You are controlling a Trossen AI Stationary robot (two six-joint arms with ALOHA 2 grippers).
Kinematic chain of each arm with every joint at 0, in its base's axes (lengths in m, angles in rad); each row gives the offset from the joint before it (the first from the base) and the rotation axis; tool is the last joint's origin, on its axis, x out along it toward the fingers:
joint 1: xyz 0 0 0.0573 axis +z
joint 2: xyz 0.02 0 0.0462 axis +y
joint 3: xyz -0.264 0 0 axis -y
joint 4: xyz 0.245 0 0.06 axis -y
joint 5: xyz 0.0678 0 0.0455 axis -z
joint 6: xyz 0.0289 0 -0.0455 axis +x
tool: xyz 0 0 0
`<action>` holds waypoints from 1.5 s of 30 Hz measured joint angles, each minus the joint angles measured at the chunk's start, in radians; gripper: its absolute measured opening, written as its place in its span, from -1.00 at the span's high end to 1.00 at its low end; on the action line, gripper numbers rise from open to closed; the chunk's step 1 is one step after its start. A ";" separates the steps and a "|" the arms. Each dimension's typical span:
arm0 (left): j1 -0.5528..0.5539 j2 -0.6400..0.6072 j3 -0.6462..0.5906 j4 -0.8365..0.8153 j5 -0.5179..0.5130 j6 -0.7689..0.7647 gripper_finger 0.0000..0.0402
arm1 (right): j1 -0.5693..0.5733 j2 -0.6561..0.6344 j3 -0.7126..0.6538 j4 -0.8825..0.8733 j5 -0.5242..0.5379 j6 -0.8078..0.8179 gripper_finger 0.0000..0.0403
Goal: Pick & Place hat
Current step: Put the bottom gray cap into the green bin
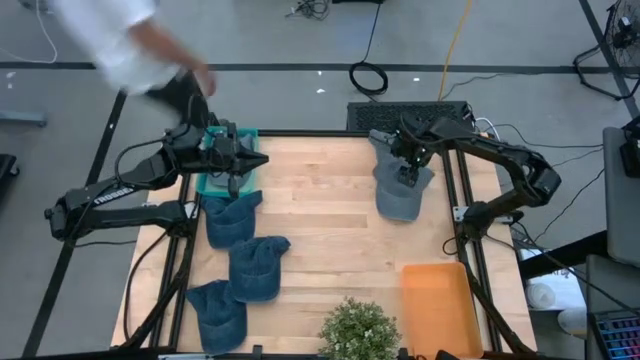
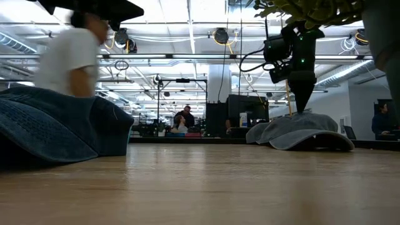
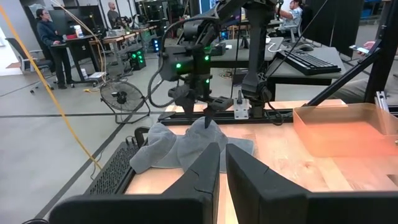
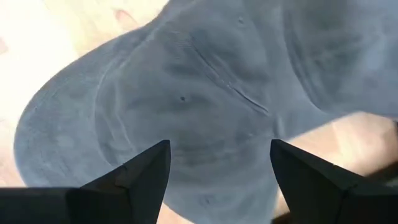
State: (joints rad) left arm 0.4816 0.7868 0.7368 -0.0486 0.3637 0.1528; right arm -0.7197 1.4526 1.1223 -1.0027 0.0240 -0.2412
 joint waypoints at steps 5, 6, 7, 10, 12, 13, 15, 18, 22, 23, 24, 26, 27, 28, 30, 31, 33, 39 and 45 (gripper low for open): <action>0.000 0.000 0.000 0.000 0.000 0.000 0.81 | 0.008 0.034 -0.001 0.021 -0.003 -0.015 -0.31; 0.000 0.000 0.000 0.000 0.000 0.000 0.81 | 0.008 0.042 -0.001 0.021 -0.003 -0.015 -0.31; 0.000 0.000 0.000 0.000 0.000 0.000 0.81 | 0.008 0.049 -0.001 0.020 -0.003 -0.015 -0.31; 0.000 0.000 0.000 0.000 0.000 0.000 0.81 | 0.008 0.060 -0.002 0.019 -0.002 -0.015 -0.31; 0.000 0.000 0.000 0.000 0.000 0.000 0.81 | 0.008 0.063 -0.002 0.014 -0.002 -0.015 -0.31; 0.000 0.000 0.000 0.000 0.000 0.000 0.81 | 0.008 0.063 -0.002 0.007 -0.002 -0.015 -0.31; 0.000 0.000 0.000 0.000 0.000 0.000 0.81 | 0.008 0.062 -0.002 -0.011 -0.007 -0.017 -0.29; 0.000 0.000 0.000 0.000 0.000 0.000 0.81 | 0.008 0.063 -0.002 -0.050 -0.030 -0.018 -0.21; 0.000 0.000 0.000 0.000 0.000 0.000 0.81 | 0.008 0.063 -0.002 -0.083 -0.030 -0.021 -0.04; 0.000 0.000 0.000 0.000 0.000 0.000 0.81 | 0.008 0.063 -0.002 -0.089 -0.030 -0.026 0.01; 0.000 0.000 0.000 0.000 0.000 0.000 0.81 | 0.008 0.063 -0.002 -0.092 -0.030 -0.029 0.07; 0.000 0.000 0.000 0.000 0.000 0.000 0.81 | 0.008 0.063 -0.002 -0.097 -0.030 -0.030 0.19; 0.000 0.000 0.000 0.000 0.000 0.000 0.81 | 0.008 0.063 -0.002 -0.098 -0.030 -0.033 0.26; 0.000 0.000 0.000 0.000 0.000 0.000 0.81 | 0.008 0.063 -0.002 -0.099 -0.030 -0.033 0.32; 0.000 0.000 0.000 0.000 0.000 0.000 0.81 | 0.008 0.063 -0.002 -0.100 -0.030 -0.033 0.46; 0.000 0.000 0.000 0.000 0.000 0.000 0.81 | 0.008 0.063 -0.002 -0.101 -0.030 -0.035 0.54; 0.000 0.000 0.000 0.000 0.000 0.000 0.81 | 0.008 0.063 -0.002 -0.107 -0.030 -0.041 0.70; 0.000 0.000 0.000 0.000 0.000 0.000 0.81 | 0.008 0.058 -0.002 -0.117 -0.055 -0.044 0.95; 0.000 0.000 0.000 0.000 0.000 0.000 0.81 | 0.035 -0.012 -0.002 -0.135 -0.056 -0.038 0.98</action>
State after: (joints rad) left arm 0.4816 0.7868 0.7365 -0.0486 0.3637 0.1524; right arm -0.6850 1.4408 1.1202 -1.1372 -0.0318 -0.2788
